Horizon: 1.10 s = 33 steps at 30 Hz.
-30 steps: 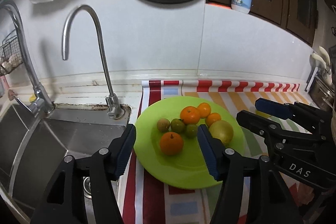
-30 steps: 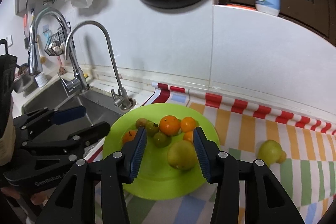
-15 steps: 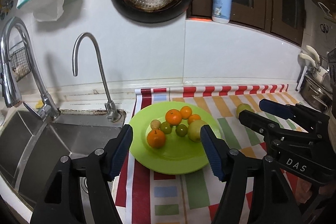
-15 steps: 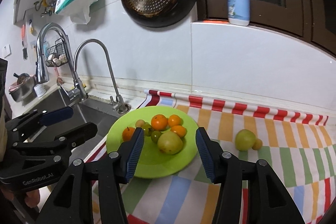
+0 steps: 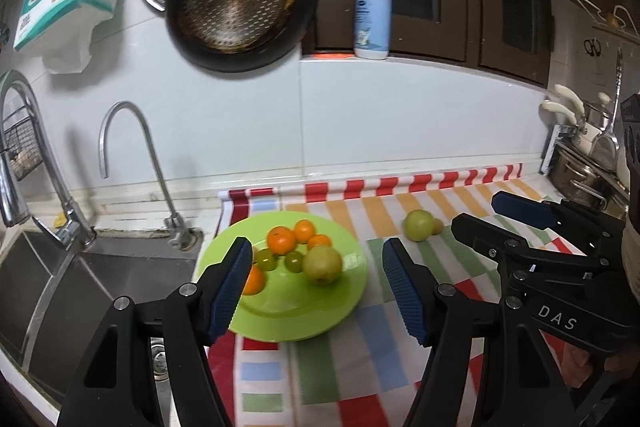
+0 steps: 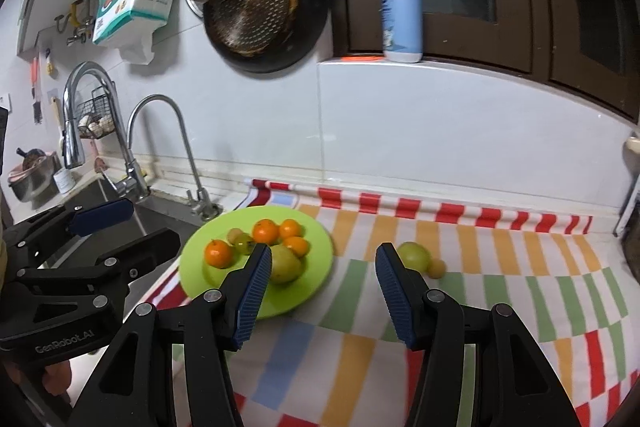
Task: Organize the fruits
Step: 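Withdraw both open grippers from the plate toward the last fruits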
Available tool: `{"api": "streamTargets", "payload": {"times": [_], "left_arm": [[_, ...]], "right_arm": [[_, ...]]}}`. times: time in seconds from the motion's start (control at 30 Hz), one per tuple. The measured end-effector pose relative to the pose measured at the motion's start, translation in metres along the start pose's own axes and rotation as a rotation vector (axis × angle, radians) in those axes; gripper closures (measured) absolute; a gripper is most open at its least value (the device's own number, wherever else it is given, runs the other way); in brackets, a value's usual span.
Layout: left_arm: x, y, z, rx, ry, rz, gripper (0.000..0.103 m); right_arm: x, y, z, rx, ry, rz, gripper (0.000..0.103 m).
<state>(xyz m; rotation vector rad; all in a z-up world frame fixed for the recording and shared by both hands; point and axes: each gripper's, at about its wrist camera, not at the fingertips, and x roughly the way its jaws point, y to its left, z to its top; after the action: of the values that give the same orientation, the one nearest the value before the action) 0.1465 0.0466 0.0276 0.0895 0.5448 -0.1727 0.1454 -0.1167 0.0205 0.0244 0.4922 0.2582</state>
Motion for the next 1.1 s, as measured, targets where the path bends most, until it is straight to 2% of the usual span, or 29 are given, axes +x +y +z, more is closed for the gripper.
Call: {"api": "streamTargets", "payload": {"times": [0.2, 0.47, 1.1], "left_arm": [[0.007, -0.024, 0.006, 0.014, -0.005, -0.03, 0.036], [0.019, -0.046, 0.015, 0.035, -0.001, -0.032, 0.036], [0.081, -0.09, 0.033, 0.103, 0.029, -0.08, 0.032]], "right_arm": [[-0.009, -0.024, -0.002, 0.016, -0.006, -0.036, 0.048], [-0.012, -0.05, -0.002, 0.044, -0.018, -0.05, 0.048], [0.019, -0.108, -0.004, 0.059, 0.015, -0.129, 0.048]]}}
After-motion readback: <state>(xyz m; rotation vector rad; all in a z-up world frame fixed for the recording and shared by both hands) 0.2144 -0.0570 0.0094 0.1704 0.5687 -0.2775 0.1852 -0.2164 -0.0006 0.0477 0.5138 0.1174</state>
